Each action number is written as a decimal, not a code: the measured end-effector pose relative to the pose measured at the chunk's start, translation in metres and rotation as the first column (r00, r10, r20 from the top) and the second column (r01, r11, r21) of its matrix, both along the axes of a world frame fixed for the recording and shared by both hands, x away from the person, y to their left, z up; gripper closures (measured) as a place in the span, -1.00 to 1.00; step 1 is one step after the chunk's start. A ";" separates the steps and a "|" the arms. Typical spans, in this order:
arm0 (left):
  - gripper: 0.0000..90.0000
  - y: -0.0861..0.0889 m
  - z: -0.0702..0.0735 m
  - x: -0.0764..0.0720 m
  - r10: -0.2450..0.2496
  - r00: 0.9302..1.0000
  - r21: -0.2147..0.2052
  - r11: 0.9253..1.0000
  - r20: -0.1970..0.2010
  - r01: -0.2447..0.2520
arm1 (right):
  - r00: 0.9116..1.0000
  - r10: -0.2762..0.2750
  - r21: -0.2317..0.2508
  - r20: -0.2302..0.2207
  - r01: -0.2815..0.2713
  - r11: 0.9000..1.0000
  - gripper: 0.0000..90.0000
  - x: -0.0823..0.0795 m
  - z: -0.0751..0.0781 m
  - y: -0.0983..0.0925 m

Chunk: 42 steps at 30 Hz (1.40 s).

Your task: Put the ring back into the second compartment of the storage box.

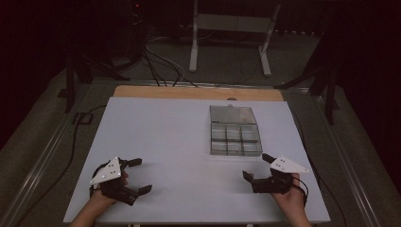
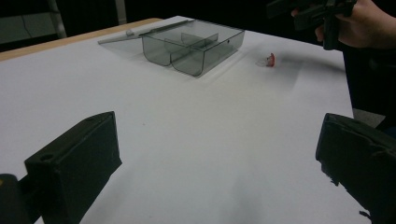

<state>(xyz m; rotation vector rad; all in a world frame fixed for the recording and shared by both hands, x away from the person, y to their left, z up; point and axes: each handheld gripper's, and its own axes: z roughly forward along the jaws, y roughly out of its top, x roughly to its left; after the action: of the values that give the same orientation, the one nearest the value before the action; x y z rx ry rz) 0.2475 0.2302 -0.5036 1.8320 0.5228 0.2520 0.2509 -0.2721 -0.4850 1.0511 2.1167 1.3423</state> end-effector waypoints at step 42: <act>-0.98 0.001 0.000 0.001 -0.002 1.000 -0.007 1.000 -0.010 0.002 | 0.937 -0.148 -0.218 -0.318 0.080 0.973 -0.10 0.009 -0.023 0.010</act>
<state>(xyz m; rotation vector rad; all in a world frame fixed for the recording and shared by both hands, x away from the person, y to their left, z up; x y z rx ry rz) 0.2483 0.2313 -0.5038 1.8279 0.5280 0.2392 0.2594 -0.2623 -0.5077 1.3672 2.3278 0.9213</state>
